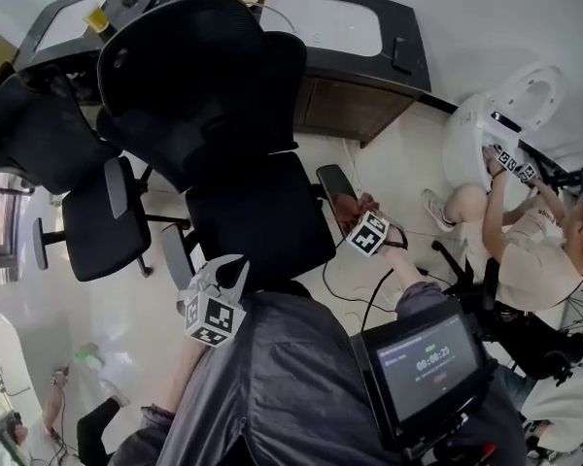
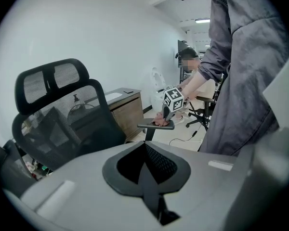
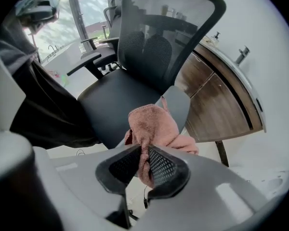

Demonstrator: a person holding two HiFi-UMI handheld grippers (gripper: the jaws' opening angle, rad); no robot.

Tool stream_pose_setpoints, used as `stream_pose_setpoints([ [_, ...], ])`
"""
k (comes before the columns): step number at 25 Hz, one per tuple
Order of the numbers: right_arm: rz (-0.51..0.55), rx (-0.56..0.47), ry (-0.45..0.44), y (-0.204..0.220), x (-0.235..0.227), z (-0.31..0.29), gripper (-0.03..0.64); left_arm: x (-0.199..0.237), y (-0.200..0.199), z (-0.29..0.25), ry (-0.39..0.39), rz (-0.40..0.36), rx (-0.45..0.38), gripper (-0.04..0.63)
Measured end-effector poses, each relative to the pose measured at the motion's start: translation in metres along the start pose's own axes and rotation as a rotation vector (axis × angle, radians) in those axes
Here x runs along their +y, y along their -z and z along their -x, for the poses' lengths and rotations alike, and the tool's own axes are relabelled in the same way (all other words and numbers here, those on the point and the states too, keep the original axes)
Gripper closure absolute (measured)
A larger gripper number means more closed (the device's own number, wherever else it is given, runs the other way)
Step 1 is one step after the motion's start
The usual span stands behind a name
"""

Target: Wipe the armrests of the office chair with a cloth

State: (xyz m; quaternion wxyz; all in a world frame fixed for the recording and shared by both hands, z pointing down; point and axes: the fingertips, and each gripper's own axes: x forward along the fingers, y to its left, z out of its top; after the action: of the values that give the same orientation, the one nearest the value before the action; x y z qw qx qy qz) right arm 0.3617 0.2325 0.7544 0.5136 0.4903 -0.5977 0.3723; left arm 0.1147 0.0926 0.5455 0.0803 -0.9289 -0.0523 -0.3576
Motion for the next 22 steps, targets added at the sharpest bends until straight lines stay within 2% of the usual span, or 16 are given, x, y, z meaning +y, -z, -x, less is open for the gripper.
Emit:
stream_pose_setpoints([
  [6, 0.033, -0.013, -0.011, -0.008, 0.006, -0.004, 0.570, 0.007, 0.013, 0.010, -0.032, 0.016, 0.016, 0.578],
  [17, 0.079, -0.038, 0.035, -0.074, -0.049, -0.026, 0.568, 0.022, 0.027, 0.025, -0.121, 0.079, 0.050, 0.578],
  [22, 0.077, -0.037, 0.047, -0.095, -0.058, -0.030, 0.563, 0.027, 0.032, 0.030, -0.137, 0.103, 0.059, 0.578],
])
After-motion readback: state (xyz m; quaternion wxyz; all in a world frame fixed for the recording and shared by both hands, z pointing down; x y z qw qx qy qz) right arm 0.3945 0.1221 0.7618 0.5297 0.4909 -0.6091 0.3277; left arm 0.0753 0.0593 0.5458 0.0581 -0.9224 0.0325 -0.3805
